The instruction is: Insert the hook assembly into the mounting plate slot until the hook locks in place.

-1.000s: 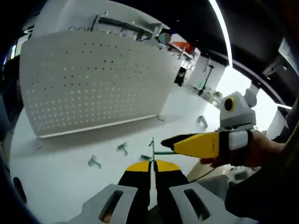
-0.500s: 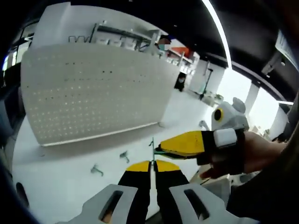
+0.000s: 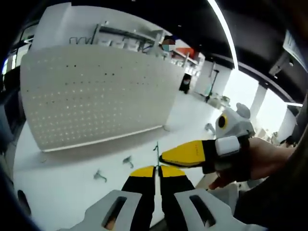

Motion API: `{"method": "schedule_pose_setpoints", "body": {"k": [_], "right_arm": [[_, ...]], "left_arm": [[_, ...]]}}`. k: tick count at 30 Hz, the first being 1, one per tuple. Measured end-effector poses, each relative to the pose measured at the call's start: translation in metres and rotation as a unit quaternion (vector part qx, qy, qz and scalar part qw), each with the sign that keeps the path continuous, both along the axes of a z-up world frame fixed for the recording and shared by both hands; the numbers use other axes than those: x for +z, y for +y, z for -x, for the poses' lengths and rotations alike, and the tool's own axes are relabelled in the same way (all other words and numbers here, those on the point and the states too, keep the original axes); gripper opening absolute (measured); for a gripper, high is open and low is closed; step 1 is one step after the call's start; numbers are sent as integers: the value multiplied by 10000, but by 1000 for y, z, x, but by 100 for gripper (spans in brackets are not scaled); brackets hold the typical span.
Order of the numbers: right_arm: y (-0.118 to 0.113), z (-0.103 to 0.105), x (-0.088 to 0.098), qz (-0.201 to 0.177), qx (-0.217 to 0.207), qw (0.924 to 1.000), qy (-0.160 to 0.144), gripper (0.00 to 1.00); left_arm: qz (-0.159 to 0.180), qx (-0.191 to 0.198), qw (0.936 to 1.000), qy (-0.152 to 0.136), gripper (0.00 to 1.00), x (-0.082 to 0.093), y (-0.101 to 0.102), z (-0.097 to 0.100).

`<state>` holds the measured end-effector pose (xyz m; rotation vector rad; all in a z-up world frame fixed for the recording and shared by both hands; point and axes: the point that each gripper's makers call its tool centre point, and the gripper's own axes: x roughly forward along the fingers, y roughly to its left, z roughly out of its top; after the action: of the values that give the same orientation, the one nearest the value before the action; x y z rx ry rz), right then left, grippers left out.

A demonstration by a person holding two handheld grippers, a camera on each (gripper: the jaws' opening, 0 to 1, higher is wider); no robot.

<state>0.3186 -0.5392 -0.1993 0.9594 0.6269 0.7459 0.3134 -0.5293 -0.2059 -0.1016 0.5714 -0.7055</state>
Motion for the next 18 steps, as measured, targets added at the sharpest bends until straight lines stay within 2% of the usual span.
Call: {"method": "schedule_pose_setpoints", "body": {"k": [5,9,13,16,18], "right_arm": [[3,0,-1,41,69,10000,15,2],[1,-1,-3,-135,9,9997,218,1],[0,-2,-3,-206,-42,9993,296,1],[-1,-3,-3,-174,-68,9995,260,1],[-1,-4,-1,-10,-37,9999,134,1]], "left_arm": [[-102,-4,9999,-32,2,-2,0,0],[-142,-1,9999,-90,2,-3,-1,-1],[-269,-20,9995,-182,2,-3,-2,-2],[-263,7,9994,-204,2,-2,-3,-3],[-284,8,9994,-213,2,-3,-3,-3]]}}
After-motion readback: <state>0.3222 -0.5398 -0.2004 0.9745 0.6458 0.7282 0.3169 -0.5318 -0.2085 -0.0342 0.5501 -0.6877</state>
